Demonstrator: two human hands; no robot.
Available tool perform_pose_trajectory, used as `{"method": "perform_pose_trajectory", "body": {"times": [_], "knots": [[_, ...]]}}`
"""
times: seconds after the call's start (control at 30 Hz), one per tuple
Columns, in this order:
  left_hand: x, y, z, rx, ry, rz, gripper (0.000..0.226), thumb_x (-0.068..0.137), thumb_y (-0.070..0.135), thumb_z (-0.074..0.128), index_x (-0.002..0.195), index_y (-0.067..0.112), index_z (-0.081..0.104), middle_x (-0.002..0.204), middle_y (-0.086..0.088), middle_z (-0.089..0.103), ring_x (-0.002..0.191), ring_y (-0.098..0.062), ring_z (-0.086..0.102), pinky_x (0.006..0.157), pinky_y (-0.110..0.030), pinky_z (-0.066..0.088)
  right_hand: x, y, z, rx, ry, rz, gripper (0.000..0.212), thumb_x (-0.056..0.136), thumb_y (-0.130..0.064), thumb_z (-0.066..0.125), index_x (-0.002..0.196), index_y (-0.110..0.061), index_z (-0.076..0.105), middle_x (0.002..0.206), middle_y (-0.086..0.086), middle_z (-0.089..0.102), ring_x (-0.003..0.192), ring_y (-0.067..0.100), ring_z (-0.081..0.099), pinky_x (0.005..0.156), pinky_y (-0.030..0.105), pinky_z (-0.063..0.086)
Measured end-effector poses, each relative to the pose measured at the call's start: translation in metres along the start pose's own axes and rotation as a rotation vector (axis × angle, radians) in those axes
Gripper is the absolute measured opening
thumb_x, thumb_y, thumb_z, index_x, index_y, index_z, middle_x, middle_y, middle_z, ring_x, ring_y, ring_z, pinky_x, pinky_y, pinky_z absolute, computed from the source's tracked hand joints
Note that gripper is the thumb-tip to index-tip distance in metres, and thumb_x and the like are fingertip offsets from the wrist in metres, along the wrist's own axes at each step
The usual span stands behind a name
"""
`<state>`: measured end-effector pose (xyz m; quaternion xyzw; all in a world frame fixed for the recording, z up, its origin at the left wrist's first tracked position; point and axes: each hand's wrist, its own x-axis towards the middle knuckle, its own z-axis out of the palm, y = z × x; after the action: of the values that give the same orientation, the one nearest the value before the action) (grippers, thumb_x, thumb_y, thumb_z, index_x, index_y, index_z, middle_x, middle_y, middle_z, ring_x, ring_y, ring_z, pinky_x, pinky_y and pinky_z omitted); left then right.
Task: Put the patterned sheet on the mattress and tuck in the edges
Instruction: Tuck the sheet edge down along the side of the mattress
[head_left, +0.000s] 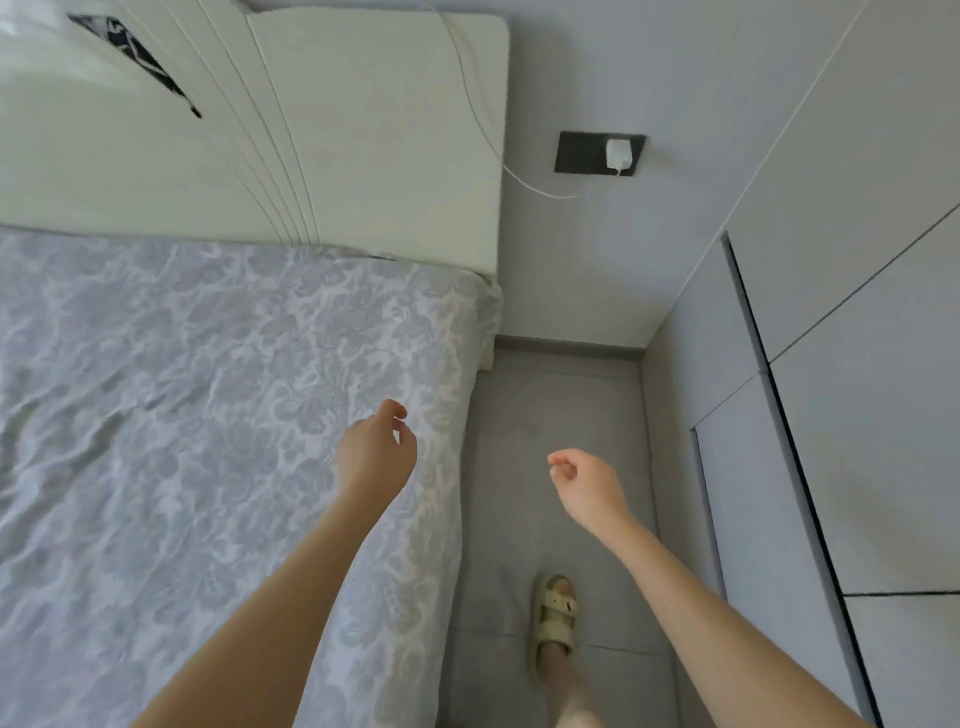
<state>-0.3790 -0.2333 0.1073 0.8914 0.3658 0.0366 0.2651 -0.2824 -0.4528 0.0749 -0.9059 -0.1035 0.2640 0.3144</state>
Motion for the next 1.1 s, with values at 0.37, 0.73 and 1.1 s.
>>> {"method": "perform_pose_trajectory", "body": {"times": [0.37,0.73,1.1], "knots": [[0.211,0.095,0.034,-0.006,0.068,0.028,0.017,0.093,0.017,0.049,0.107,0.011,0.056,0.089,-0.006,0.069,0.08,-0.026,0.062,0.096,-0.04,0.041,0.227,-0.031,-0.057,-0.091,-0.127,0.058,0.03,0.095,-0.008,0.039,0.108,0.0,0.065,0.116,0.013,0.064,0.112,0.03,0.056,0.092,0.035,0.044],[0.412,0.07,0.086,0.119,-0.025,0.113,0.018,0.091,0.012,0.05,0.107,0.011,0.059,0.1,-0.002,0.068,0.091,-0.025,0.061,0.088,-0.041,0.045,0.414,-0.073,0.006,0.123,-0.182,0.196,0.031,0.098,-0.008,0.037,0.115,0.003,0.06,0.123,0.014,0.06,0.117,0.03,0.053,0.098,0.039,0.043],[0.549,-0.08,0.135,0.458,-0.092,-0.009,0.032,0.095,0.018,0.047,0.122,0.011,0.062,0.129,-0.011,0.057,0.12,-0.031,0.048,0.1,-0.04,0.037,0.549,-0.116,0.119,0.42,-0.209,0.095,0.055,0.094,-0.04,0.051,0.141,-0.016,0.036,0.144,0.002,0.042,0.132,0.018,0.04,0.109,0.036,0.035]]}}
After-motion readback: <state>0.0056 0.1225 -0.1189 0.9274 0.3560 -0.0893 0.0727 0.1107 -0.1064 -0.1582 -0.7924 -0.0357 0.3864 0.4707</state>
